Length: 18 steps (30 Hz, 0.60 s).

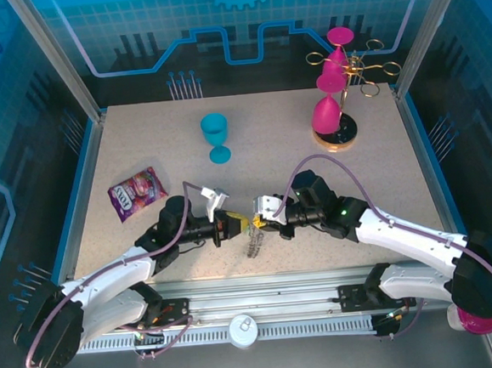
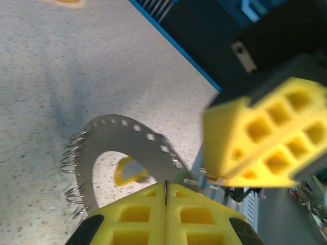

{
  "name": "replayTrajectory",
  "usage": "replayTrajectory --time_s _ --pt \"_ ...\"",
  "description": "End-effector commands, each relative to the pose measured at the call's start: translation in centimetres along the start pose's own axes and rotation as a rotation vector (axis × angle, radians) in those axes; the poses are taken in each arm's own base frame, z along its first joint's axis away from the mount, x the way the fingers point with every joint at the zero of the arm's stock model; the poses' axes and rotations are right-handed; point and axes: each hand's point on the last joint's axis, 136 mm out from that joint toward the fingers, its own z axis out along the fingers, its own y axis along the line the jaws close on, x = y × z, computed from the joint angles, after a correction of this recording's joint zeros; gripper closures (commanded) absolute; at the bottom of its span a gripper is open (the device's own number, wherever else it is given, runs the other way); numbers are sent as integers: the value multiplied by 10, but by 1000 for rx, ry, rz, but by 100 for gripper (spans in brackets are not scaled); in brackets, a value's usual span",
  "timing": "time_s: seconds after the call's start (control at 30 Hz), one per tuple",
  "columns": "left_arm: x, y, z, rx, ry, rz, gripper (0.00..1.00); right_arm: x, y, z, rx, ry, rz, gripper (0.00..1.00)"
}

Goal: Put the keys on the keyring

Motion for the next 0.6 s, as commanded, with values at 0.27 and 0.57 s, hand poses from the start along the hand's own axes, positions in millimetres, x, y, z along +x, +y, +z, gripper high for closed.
replayTrajectory --time_s 0.27,0.57 --pt "-4 5 -1 -8 -18 -69 100 -17 8 0 -16 -88 -52 100" --pt "2 6 -15 -53 -37 7 100 -6 -1 6 43 -76 18 100"
